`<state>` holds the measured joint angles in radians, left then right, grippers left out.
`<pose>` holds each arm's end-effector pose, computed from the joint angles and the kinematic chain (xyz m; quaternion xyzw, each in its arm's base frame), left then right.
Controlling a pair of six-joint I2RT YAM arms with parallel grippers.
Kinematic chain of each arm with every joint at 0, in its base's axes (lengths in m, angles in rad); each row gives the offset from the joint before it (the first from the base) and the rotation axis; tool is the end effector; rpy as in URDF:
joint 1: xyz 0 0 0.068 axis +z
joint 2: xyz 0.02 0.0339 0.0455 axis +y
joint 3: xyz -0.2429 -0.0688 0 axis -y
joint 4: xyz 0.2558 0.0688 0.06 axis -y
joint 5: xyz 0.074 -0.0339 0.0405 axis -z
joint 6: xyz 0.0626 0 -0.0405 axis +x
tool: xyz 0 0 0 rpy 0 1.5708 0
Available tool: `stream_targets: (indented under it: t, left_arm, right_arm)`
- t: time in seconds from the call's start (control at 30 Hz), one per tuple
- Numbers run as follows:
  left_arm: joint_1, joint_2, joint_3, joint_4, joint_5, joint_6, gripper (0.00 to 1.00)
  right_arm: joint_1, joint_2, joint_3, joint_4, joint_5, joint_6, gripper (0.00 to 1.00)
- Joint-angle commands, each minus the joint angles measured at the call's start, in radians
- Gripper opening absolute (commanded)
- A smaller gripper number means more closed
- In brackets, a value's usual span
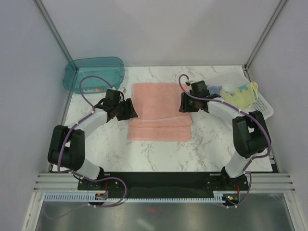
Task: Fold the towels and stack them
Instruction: Fold the towel
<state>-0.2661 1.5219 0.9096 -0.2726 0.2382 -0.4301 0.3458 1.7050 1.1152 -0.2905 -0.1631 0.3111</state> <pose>0.3216 -0.1030 0.1538 -0.0368 0.9352 -0.2191 0.2757 0.3587 0.1400 0.1571 -0.0438 0.9372 0.1814 0.2945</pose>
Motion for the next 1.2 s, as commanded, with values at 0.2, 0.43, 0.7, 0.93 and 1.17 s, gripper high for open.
stream_targets:
  t: [0.2, 0.43, 0.7, 0.93, 1.17]
  left_arm:
    - [-0.010, 0.046, 0.008, 0.044, 0.013, 0.100, 0.51]
    - [-0.022, 0.061, 0.002, 0.049, 0.001, 0.108, 0.51]
    - [-0.024, 0.063, -0.011, 0.053, -0.020, 0.097, 0.51]
    - [-0.024, 0.069, -0.003, 0.052, -0.030, 0.113, 0.35]
    - [-0.024, 0.043, 0.012, 0.032, -0.040, 0.120, 0.02]
  right_arm:
    - [0.001, 0.065, 0.086, -0.108, 0.048, -0.178, 0.50]
    - [-0.004, 0.074, 0.084, -0.136, 0.093, -0.187, 0.51]
    - [-0.027, 0.114, 0.083, -0.131, 0.013, -0.196, 0.50]
    - [-0.041, 0.117, 0.080, -0.127, -0.027, -0.211, 0.47]
    - [-0.039, 0.033, 0.046, -0.121, -0.049, -0.214, 0.14]
